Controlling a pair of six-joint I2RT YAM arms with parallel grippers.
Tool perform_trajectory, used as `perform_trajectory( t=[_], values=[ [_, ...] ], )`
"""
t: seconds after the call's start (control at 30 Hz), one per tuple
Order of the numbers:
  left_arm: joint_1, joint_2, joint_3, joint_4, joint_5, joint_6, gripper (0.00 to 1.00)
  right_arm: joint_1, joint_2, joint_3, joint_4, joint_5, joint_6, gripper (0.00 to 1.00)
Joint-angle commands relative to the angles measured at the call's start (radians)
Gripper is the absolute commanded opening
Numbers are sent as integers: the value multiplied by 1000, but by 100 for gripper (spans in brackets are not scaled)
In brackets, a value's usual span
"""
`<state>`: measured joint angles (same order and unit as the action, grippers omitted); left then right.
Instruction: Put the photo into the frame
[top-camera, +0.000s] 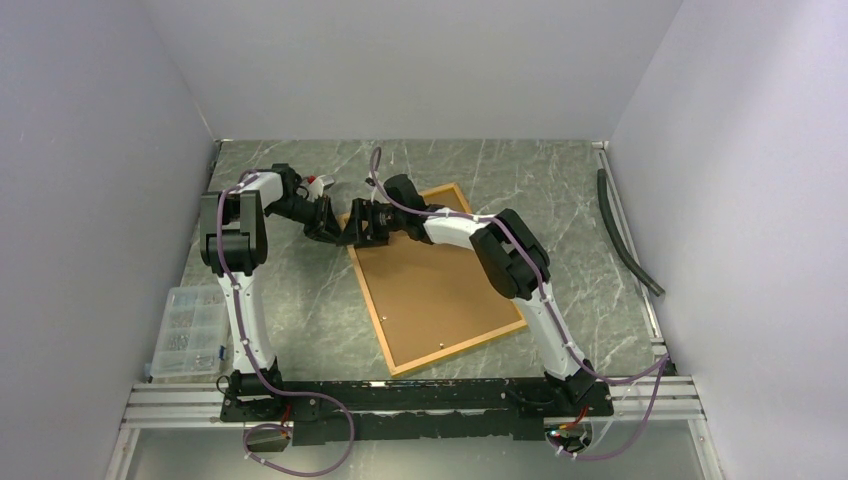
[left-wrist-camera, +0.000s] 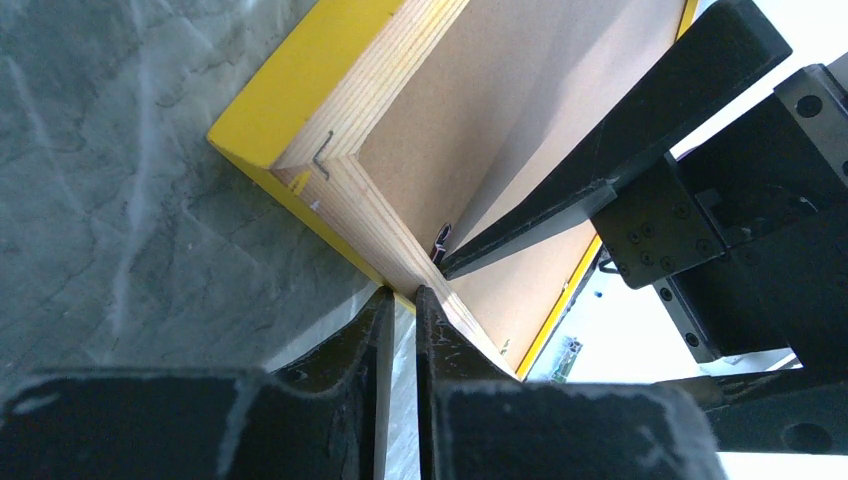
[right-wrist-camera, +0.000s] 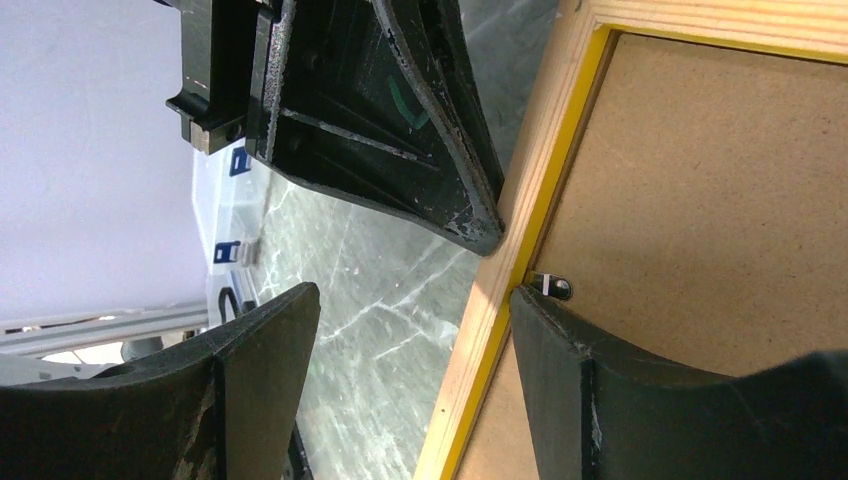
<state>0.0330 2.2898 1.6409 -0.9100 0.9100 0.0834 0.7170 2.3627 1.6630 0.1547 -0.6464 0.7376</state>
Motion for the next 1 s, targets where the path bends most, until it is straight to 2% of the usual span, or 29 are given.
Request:
perform_trajectory(
  t=[0.0, 0.17, 0.33, 0.47, 0.57, 0.63, 0.73, 0.87, 0.97],
  values=[
    [-26, 27, -4, 36, -55, 31, 14, 15, 31, -27, -41, 53, -8, 74],
    [-19, 14, 15, 0, -38, 52, 16, 7, -49, -74, -23, 24, -10, 78],
    [17, -36, 50, -88, -29, 129, 27, -50, -244, -186, -4, 54, -15, 90],
    [18, -96, -9, -129, -63, 211, 33, -179, -426, -305, -44, 124, -40, 99],
    [3, -172, -96, -132, -101, 270, 31, -298, -512, -365, -138, 211, -70, 100],
    [-23, -225, -162, -129, -141, 316, 29, -373, -546, -395, -202, 295, -84, 100],
    [-120, -312, -276, -82, -261, 387, 27, -470, -559, -435, -248, 423, -86, 100],
    [-240, -403, -407, 1, -415, 450, 25, -540, -502, -430, -265, 438, -85, 100],
    [-309, -434, -459, 22, -477, 480, 24, -551, -434, -390, -275, 411, -88, 100]
  ],
)
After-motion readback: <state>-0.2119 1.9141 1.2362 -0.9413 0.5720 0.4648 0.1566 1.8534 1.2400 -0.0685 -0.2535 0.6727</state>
